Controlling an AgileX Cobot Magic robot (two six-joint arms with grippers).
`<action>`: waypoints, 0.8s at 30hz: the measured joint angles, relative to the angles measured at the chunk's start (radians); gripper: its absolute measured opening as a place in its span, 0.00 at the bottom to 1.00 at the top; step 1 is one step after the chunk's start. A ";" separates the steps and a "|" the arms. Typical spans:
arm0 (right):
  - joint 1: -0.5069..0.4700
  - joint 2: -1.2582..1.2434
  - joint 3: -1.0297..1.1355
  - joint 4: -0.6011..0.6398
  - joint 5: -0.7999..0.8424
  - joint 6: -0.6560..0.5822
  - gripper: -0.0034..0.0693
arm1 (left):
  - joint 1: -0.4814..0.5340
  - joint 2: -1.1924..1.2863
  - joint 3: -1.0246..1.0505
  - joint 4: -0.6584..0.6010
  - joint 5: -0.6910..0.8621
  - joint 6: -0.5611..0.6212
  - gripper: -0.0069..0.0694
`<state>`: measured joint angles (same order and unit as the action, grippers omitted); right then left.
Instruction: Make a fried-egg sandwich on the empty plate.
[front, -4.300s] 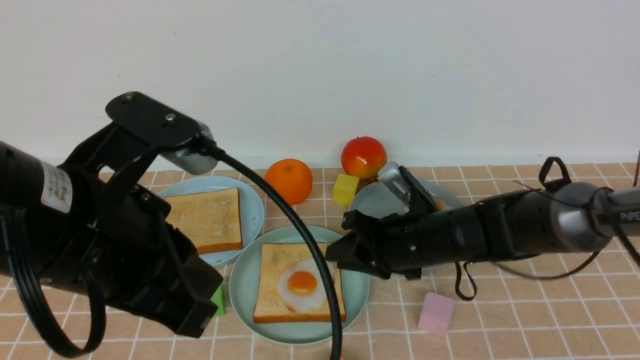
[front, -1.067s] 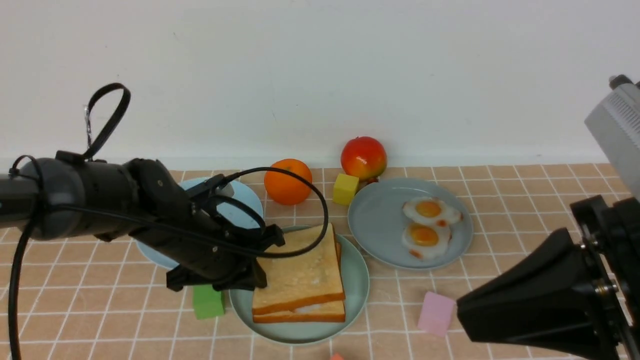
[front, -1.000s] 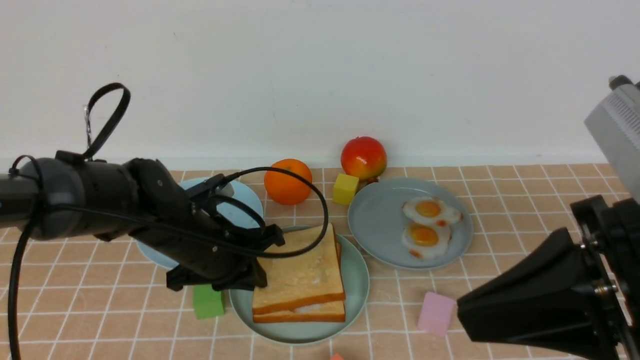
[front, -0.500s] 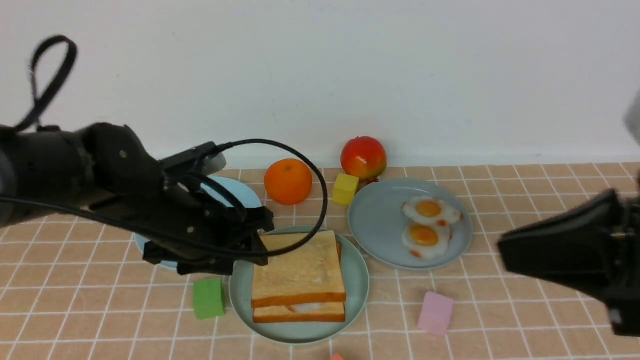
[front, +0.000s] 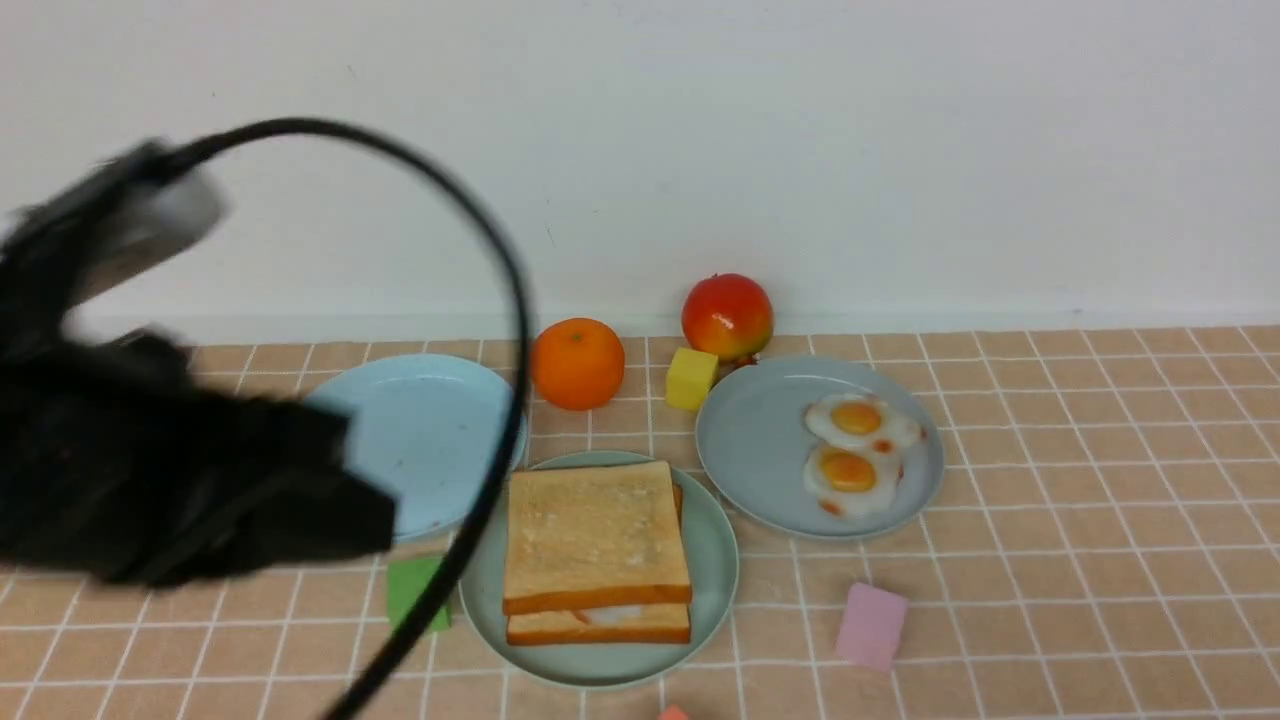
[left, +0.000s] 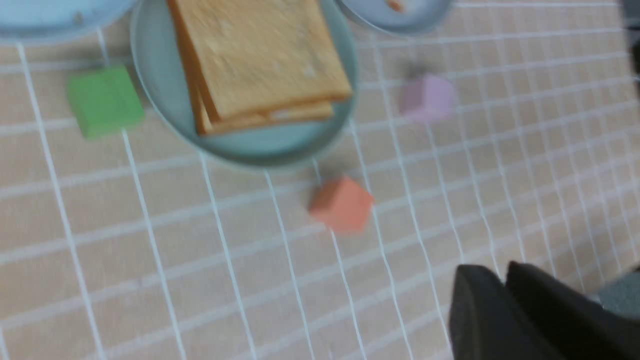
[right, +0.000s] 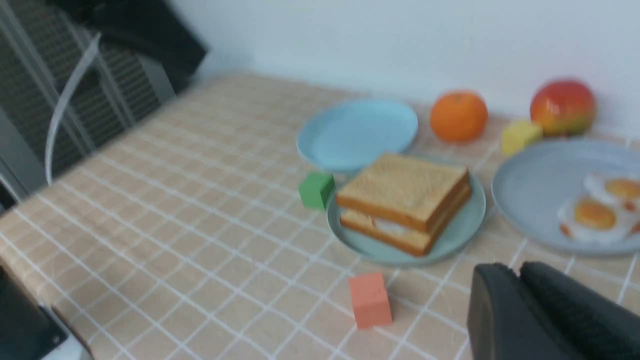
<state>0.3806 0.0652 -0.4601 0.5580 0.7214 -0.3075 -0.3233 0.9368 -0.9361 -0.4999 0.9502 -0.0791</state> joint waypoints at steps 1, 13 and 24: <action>0.000 -0.043 0.016 0.000 0.000 0.000 0.16 | 0.000 -0.077 0.035 0.000 0.019 -0.007 0.13; 0.000 -0.079 0.037 -0.001 0.019 -0.003 0.18 | 0.000 -0.579 0.266 0.073 0.125 -0.083 0.07; 0.000 -0.079 0.037 -0.001 0.029 -0.003 0.20 | 0.000 -0.666 0.268 0.122 0.134 -0.083 0.07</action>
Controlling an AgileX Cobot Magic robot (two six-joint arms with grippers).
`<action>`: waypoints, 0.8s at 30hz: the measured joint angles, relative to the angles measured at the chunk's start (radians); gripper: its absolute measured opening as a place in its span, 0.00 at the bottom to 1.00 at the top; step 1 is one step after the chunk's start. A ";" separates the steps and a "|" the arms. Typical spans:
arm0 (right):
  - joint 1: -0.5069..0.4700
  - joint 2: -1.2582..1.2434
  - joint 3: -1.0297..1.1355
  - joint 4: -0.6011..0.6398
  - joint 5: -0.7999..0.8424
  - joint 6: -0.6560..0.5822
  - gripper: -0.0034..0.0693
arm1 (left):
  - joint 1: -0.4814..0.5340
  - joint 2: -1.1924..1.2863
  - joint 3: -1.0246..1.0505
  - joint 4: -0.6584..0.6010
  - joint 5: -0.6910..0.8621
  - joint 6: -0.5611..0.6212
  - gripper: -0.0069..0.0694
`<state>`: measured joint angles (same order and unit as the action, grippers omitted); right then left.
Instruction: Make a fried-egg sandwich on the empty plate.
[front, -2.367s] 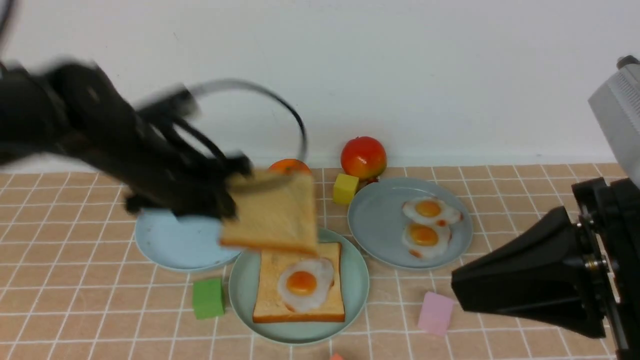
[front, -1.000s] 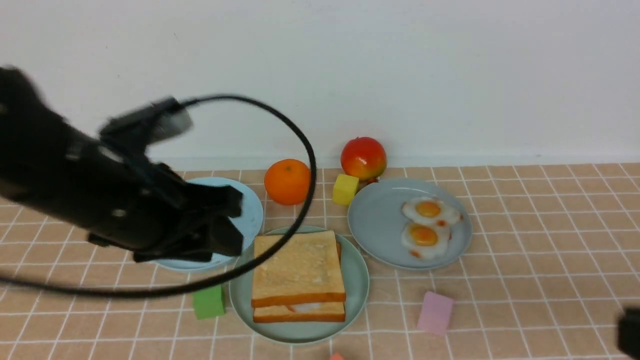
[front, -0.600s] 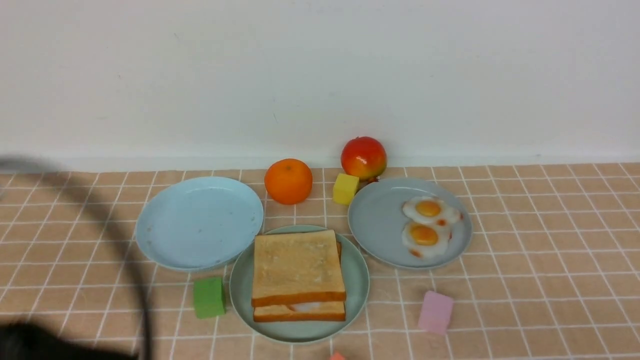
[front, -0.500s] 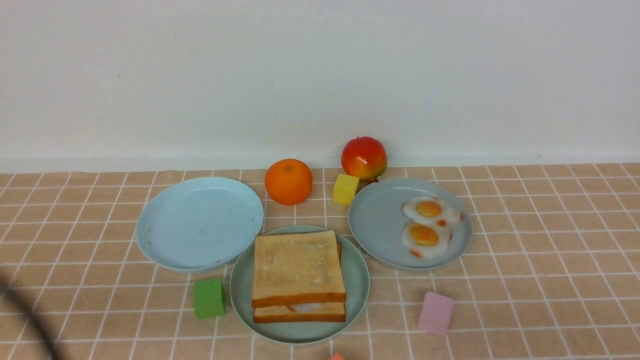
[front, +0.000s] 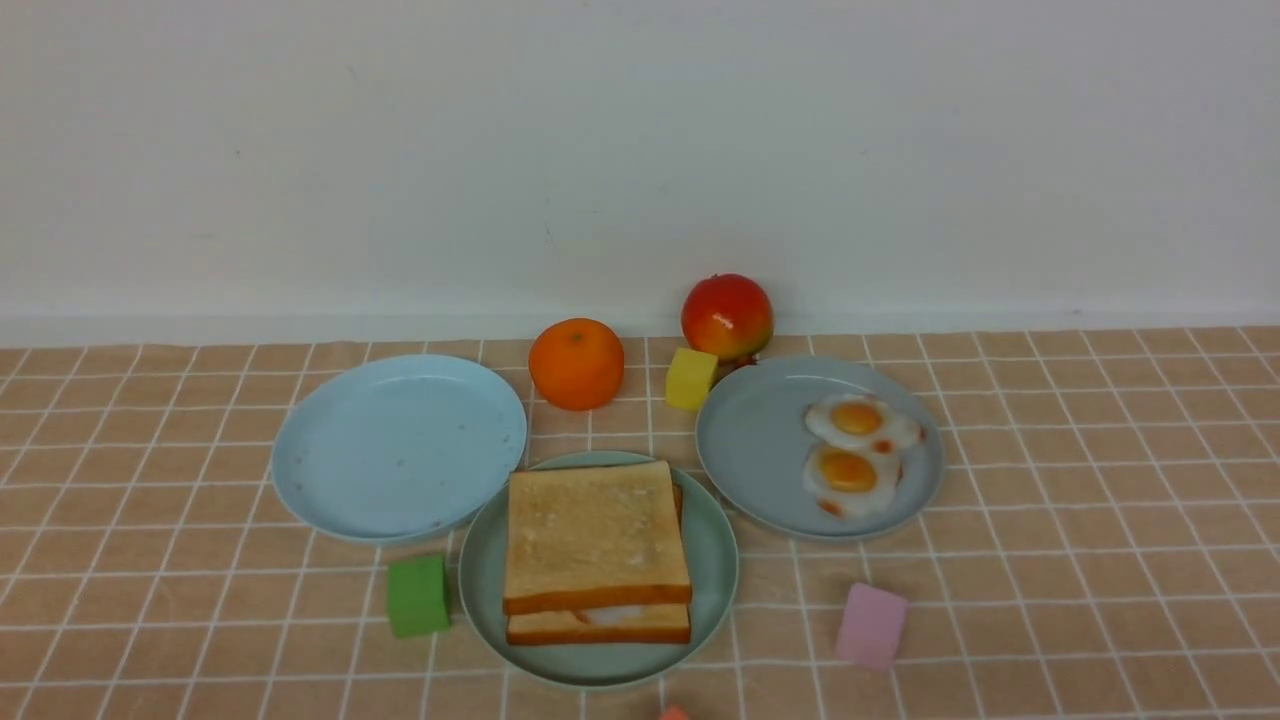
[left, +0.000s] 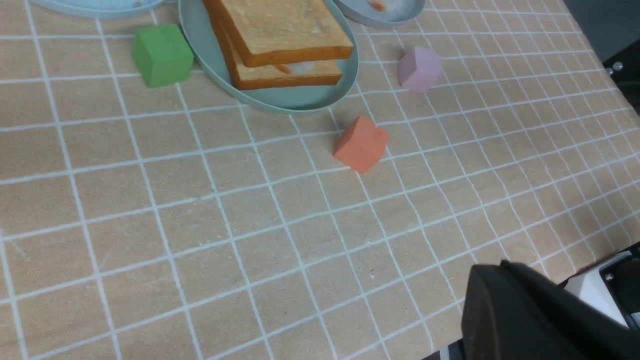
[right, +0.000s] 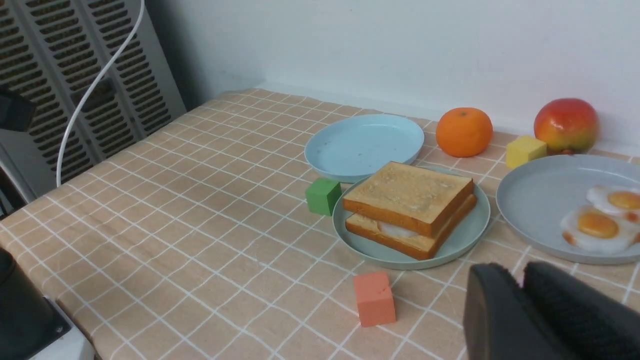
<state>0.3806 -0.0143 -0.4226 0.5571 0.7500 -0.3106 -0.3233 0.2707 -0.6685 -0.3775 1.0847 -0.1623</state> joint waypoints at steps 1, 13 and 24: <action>0.000 0.000 0.000 0.000 0.000 0.000 0.20 | 0.000 0.000 0.000 0.000 0.001 0.000 0.07; 0.000 0.000 0.000 0.000 0.000 -0.001 0.21 | 0.075 -0.225 0.391 0.323 -0.492 -0.072 0.07; 0.000 -0.003 0.000 0.000 0.008 -0.001 0.24 | 0.192 -0.281 0.696 0.398 -0.691 -0.057 0.07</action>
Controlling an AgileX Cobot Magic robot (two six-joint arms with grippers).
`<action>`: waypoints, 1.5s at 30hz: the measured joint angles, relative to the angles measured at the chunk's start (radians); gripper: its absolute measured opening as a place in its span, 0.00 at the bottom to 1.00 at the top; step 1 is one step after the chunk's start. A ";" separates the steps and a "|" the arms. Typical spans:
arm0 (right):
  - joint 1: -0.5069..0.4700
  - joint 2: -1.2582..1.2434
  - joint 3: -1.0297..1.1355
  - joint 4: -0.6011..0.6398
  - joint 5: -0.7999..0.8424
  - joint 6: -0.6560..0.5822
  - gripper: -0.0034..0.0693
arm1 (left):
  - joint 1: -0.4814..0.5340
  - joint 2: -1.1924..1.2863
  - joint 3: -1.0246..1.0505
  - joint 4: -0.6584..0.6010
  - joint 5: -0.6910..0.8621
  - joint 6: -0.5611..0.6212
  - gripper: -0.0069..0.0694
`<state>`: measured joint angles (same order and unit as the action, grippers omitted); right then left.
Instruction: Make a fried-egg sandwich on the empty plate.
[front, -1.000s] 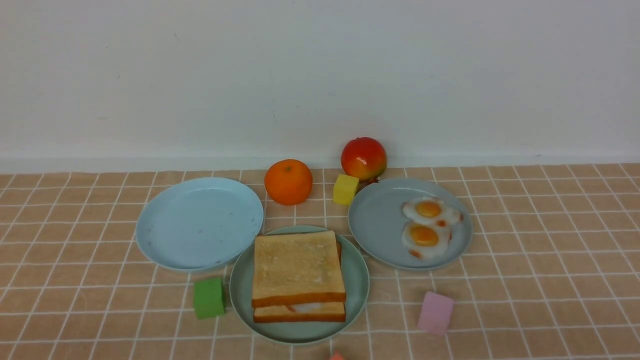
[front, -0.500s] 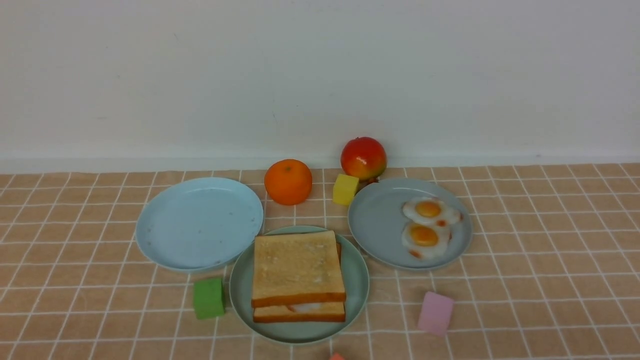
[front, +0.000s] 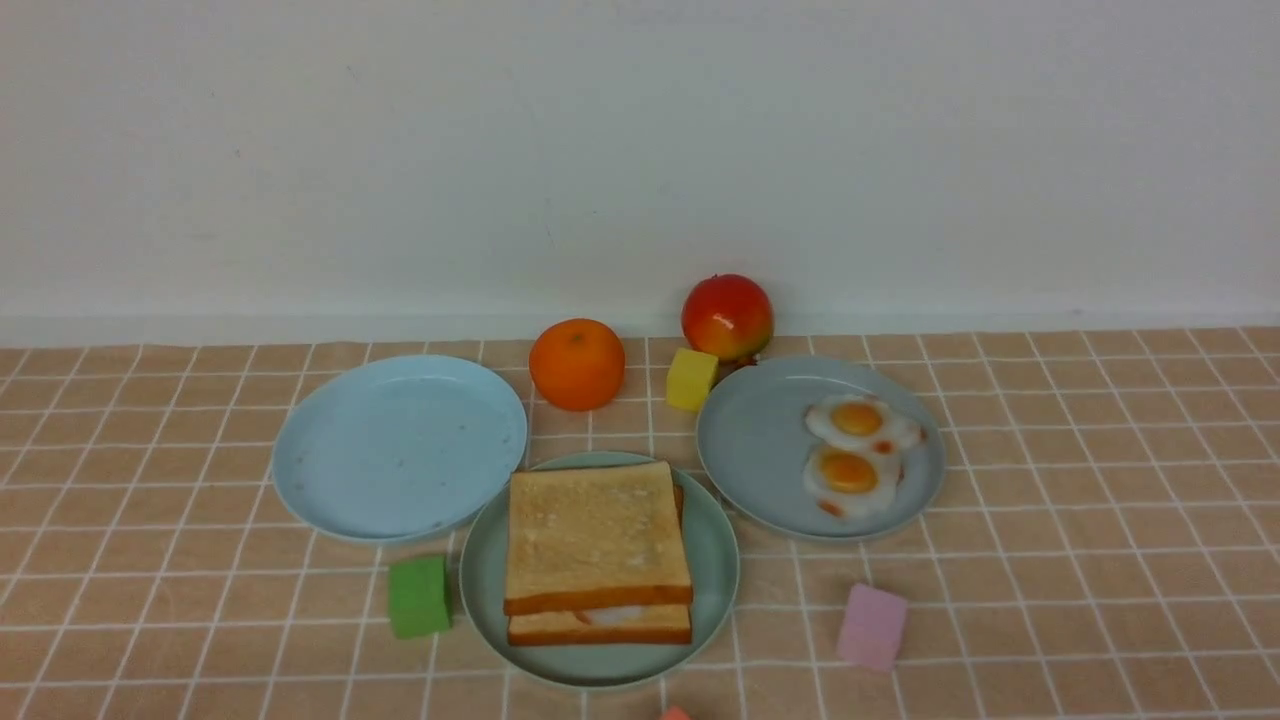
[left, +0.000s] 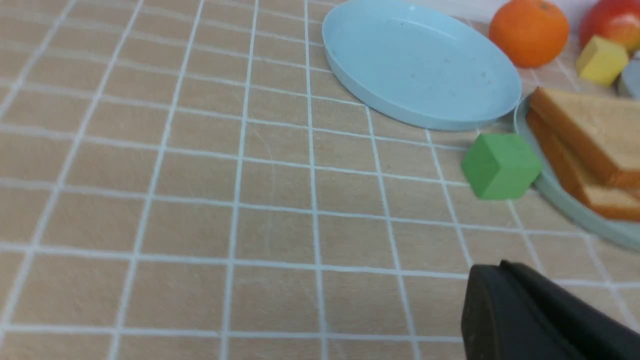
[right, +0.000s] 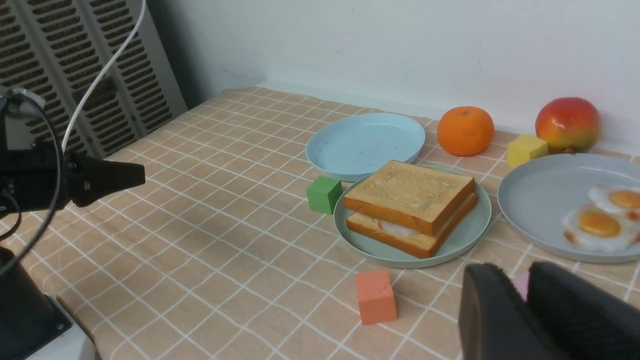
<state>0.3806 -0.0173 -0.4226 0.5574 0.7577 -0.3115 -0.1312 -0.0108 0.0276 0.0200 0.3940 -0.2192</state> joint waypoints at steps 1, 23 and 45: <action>0.000 0.000 0.000 0.000 0.000 0.000 0.24 | 0.000 0.000 0.001 -0.003 -0.001 0.030 0.07; 0.000 0.000 0.000 0.000 0.008 0.000 0.28 | 0.130 0.000 0.001 -0.020 -0.013 0.098 0.08; -0.129 0.000 0.042 -0.032 0.006 -0.010 0.32 | 0.130 0.000 0.001 -0.020 -0.018 0.098 0.10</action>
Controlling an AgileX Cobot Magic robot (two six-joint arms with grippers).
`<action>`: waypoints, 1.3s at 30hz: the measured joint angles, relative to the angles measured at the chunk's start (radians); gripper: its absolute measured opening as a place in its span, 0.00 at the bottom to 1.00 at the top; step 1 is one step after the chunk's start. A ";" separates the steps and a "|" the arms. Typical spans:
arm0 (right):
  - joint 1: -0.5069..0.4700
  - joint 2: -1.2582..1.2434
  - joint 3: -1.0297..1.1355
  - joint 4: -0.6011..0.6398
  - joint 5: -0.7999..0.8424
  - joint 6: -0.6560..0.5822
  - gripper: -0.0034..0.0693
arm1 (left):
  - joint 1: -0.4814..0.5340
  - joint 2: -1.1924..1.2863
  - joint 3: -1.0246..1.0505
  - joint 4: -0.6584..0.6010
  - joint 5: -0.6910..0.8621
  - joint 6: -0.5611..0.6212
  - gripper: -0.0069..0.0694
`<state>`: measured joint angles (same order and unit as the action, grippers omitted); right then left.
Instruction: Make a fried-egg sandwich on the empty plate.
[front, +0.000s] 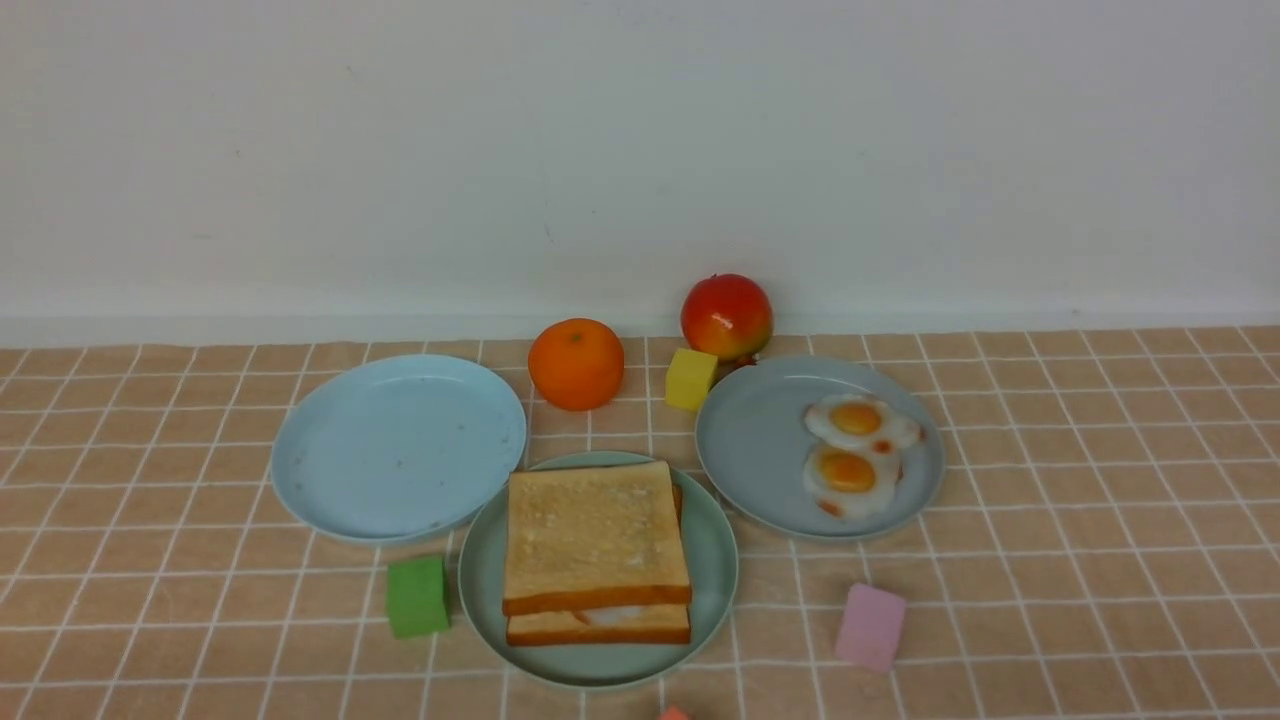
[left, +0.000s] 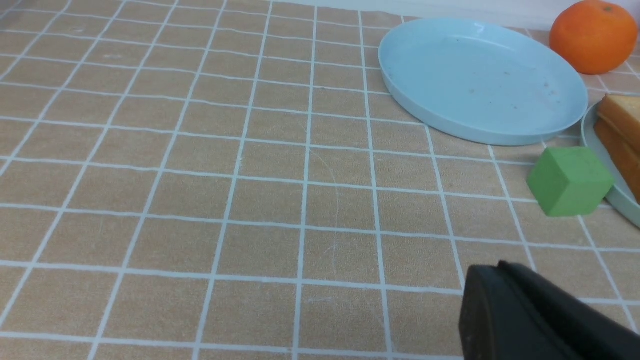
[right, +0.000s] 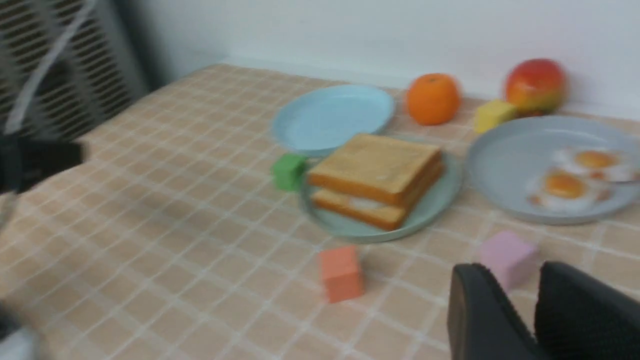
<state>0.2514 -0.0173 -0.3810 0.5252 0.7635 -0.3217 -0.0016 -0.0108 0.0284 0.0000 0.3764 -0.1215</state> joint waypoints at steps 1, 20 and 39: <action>-0.006 0.000 0.000 0.000 0.000 -0.001 0.32 | 0.000 0.000 0.000 0.000 0.000 0.000 0.10; -0.286 0.000 0.395 -0.326 -0.365 0.242 0.36 | 0.000 0.000 0.000 0.000 0.000 0.000 0.12; -0.287 0.000 0.395 -0.331 -0.364 0.242 0.37 | 0.000 0.000 0.000 0.000 0.000 0.000 0.14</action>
<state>-0.0353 -0.0173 0.0141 0.1946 0.3990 -0.0793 -0.0016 -0.0108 0.0284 0.0000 0.3764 -0.1215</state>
